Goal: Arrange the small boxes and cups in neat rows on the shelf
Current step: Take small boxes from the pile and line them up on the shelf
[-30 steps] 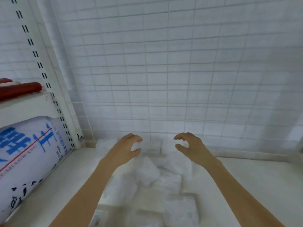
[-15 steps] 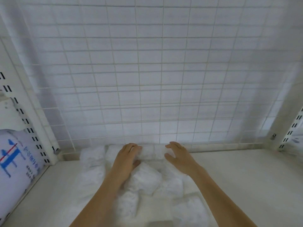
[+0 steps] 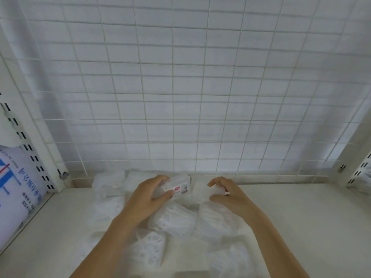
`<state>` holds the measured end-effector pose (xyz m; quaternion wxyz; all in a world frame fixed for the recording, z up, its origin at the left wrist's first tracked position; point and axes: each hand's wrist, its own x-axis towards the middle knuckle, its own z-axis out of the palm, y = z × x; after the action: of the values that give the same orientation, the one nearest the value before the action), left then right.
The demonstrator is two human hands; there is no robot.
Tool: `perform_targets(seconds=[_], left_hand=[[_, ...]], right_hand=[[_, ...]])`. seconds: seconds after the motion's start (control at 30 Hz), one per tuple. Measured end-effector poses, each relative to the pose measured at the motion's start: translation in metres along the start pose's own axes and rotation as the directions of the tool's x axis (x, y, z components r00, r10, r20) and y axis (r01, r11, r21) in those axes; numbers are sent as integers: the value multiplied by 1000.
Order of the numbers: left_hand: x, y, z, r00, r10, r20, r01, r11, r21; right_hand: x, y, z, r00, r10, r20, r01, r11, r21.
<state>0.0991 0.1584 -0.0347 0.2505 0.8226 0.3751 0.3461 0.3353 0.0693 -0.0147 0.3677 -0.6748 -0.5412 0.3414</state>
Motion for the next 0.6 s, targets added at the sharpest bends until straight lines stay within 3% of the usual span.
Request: perform_targets(seconds=[0.17,0.3,0.43,0.53,0.6], left_hand=[[2,4,3,999,-39,-1,38,989,-146],[6,1,5,998,-54,-13,52,991,-122],[8,7,11,998,-39,-42,37,998,-59],[7,12,12,998,-58,6,58,994,-92],[6,12,10,996,-81,34,84,989,-119]], right_hand=[[-4,1,4,998,32,52,-34,999,38],[-6,2,6,989,-54,-138,51,998,-27],[-4,4,6,923,-134,-362,134,991,-27],[-5,0,5,886,-86,-455,177,971,162],[-5,-5,3,887,59,-458,146,905,400]])
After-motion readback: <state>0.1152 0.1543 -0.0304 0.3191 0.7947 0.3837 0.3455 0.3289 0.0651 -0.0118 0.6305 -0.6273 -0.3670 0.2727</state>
